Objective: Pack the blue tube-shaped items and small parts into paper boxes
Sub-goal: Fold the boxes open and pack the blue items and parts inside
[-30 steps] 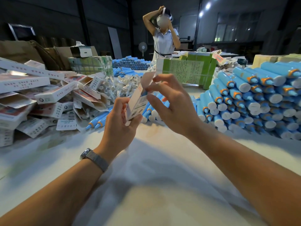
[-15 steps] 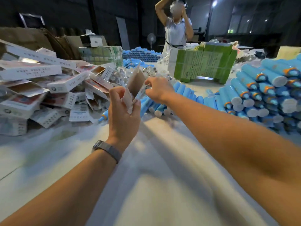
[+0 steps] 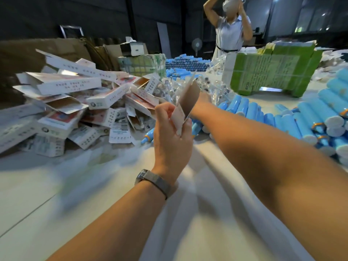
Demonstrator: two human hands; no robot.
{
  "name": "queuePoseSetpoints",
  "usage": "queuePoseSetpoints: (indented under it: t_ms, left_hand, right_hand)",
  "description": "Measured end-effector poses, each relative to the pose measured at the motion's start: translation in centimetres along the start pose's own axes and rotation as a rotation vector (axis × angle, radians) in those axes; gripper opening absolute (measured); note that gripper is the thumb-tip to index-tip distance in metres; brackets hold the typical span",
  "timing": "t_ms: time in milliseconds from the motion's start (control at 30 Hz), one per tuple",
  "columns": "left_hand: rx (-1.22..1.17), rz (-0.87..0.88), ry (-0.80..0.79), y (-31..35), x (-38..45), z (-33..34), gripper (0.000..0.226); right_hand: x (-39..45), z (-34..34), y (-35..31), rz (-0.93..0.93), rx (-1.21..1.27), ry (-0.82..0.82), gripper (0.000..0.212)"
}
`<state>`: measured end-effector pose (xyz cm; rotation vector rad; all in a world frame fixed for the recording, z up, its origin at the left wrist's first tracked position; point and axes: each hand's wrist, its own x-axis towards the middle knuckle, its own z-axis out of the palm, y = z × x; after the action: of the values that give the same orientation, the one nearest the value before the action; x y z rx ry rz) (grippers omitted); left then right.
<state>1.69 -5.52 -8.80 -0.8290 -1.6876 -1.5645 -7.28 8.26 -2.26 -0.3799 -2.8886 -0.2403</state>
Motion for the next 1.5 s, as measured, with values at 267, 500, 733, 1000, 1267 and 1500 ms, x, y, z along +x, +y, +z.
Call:
queuePoseSetpoints:
  t_ms: [267, 500, 733, 1000, 1267, 1500]
  left_hand:
    - [-0.023, -0.060, -0.023, 0.5, 0.2, -0.2, 0.041]
    - [-0.035, -0.077, -0.030, 1.9, -0.1, -0.3, 0.040]
    - [0.000, -0.076, -0.071, 3.2, -0.6, 0.0, 0.042]
    - [-0.013, -0.051, -0.148, 4.8, -1.3, 0.4, 0.049]
    - [0.034, -0.028, -0.211, 5.0, -1.7, 0.6, 0.050]
    - [-0.013, 0.001, -0.278, 6.3, -2.2, 0.7, 0.035]
  right_hand:
    - [-1.6, -0.9, 1.8, -0.105, 0.324, 0.375, 0.031]
    - [-9.2, -5.3, 4.6, -0.131, 1.098, 0.622, 0.037]
    - [-19.2, -8.9, 6.0, -0.293, 1.421, 0.758, 0.032]
    - [-21.9, -9.3, 4.7, -0.441, 1.314, 0.924, 0.030]
    - [-22.2, -7.7, 5.3, -0.405, 0.791, 0.936, 0.016]
    - [-23.6, -6.7, 7.0, -0.482, 0.462, 0.939, 0.010]
